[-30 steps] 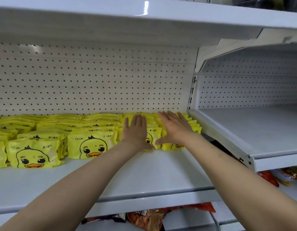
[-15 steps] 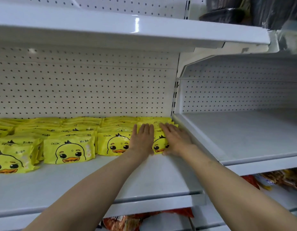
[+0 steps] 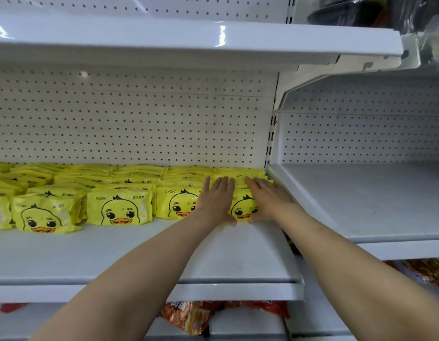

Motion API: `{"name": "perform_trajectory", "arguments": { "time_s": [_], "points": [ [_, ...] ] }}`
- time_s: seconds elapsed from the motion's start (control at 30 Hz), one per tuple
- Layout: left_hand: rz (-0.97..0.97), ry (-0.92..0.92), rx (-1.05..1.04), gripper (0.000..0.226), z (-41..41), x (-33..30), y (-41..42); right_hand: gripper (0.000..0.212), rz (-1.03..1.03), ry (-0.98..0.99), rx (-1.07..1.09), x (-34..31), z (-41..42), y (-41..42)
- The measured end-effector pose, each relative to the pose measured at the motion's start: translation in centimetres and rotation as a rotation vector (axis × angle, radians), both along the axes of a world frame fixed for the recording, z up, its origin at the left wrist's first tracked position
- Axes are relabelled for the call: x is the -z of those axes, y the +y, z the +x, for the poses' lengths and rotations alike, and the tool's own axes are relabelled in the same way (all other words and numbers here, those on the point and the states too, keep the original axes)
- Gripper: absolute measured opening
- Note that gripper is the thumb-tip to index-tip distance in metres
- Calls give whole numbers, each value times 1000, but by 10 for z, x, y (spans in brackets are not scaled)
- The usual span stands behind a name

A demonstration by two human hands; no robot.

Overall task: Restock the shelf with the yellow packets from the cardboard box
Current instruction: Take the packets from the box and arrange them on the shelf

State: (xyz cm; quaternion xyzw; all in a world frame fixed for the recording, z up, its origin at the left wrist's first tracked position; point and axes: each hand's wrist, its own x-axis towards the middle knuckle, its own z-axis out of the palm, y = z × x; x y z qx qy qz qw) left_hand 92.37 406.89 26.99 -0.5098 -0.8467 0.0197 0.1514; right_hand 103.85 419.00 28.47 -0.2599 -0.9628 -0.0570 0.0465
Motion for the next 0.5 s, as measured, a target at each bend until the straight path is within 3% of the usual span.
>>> {"name": "perform_trajectory", "arguments": {
  "time_s": [0.13,0.37,0.5],
  "points": [
    [30,39,-24,120,-1,-13,-22,124,30,-38,-40,-20,2,-4],
    [48,71,-133,106,-15,-45,-87,98,56,15,-167,-57,-19,-47],
    [118,-47,-249,95,-19,-60,-134,85,37,89,-280,-74,-43,-85]
  ]
}}
